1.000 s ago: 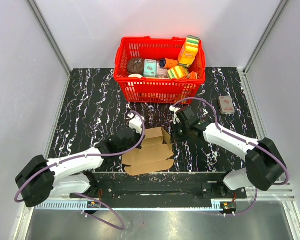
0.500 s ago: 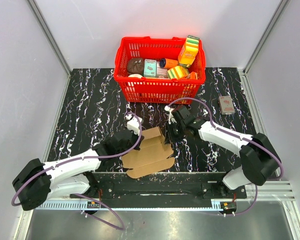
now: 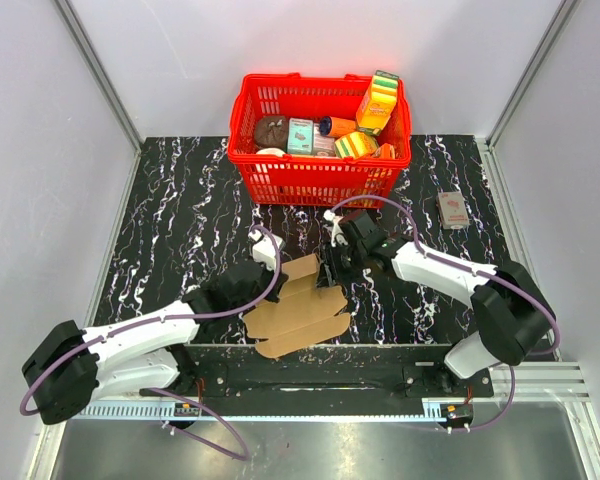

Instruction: Fold the paper box

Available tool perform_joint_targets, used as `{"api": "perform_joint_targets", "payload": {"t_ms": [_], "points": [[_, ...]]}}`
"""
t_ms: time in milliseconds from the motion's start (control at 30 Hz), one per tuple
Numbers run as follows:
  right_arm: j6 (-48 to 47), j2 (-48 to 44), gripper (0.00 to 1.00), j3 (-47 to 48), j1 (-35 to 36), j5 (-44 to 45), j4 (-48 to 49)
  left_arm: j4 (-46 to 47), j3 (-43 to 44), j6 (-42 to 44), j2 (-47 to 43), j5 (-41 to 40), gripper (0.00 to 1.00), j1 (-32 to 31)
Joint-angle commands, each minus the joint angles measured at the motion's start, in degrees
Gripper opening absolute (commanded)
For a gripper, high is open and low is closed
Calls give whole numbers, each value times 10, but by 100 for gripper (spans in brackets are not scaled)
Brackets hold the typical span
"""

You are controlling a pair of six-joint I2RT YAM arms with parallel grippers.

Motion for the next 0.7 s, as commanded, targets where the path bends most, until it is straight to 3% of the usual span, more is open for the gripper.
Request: {"api": "perform_joint_targets", "payload": {"t_ms": [0, 533, 667], "points": [[4, 6, 44, 11, 5, -25, 53, 10, -2, -10, -9, 14, 0, 3], [0, 28, 50, -32, 6, -107, 180, 3, 4, -12, -7, 14, 0, 3], [4, 26, 52, -55, 6, -156, 269, 2, 3, -15, -5, 13, 0, 3]]}}
